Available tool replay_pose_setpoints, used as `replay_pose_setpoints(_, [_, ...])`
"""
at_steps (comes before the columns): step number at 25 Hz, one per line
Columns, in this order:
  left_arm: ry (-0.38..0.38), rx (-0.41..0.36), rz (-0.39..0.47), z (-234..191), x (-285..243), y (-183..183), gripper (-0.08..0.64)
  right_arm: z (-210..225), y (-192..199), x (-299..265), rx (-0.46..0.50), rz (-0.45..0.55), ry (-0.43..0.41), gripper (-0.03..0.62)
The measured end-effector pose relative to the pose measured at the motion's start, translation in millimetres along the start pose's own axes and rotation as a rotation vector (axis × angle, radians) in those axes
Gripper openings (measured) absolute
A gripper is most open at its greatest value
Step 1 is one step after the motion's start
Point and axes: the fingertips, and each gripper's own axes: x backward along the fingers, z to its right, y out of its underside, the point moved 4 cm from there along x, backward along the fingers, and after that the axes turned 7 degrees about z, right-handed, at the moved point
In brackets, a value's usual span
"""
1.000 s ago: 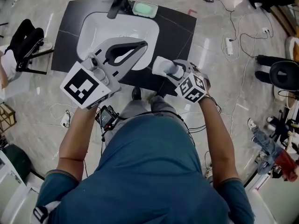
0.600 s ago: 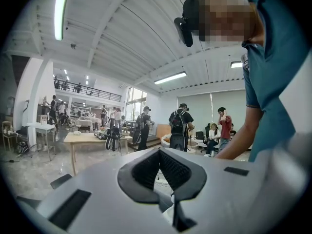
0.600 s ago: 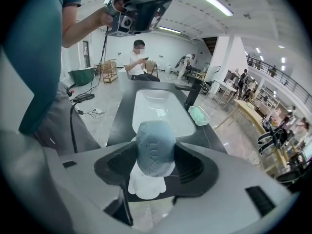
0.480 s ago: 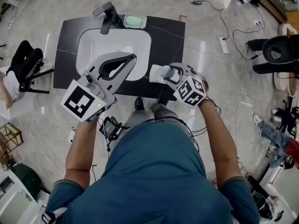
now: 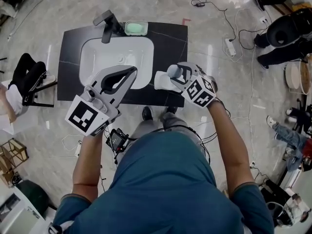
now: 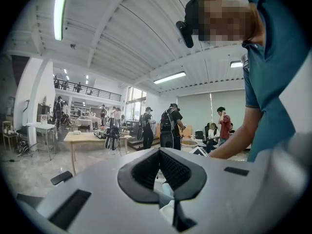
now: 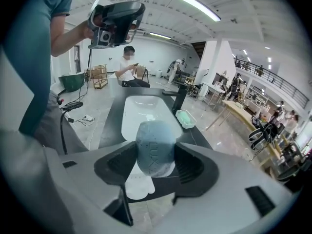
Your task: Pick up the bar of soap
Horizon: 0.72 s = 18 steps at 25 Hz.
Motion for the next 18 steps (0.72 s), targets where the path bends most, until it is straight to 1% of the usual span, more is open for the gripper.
replay_pose_setpoints(3, [-0.003,0.0,-0.001,4,2,-1,0.003,11,1,1,-0.009,0.001,0.019,0.259])
replay_pose_setpoints(6, [-0.01,-0.007,0.017,5,2,-2,0.003,22,3,-1,-0.022,-0.002,0.035,0.259])
replay_pose_setpoints(10, [-0.014,0.008,-0.009,5,5,1,0.003,35,7,-7,-0.037,-0.009,0.052,0.259])
replay_pose_setpoints(15, [-0.023,0.01,0.004,0,3,3,0.003,49,16,-20,-0.055,-0.024,0.059,0.259])
replay_pose_setpoints(18, [-0.029,0.021,-0.005,-6,3,9,0.003,58,24,-34,-0.07,-0.034,0.061,0.259])
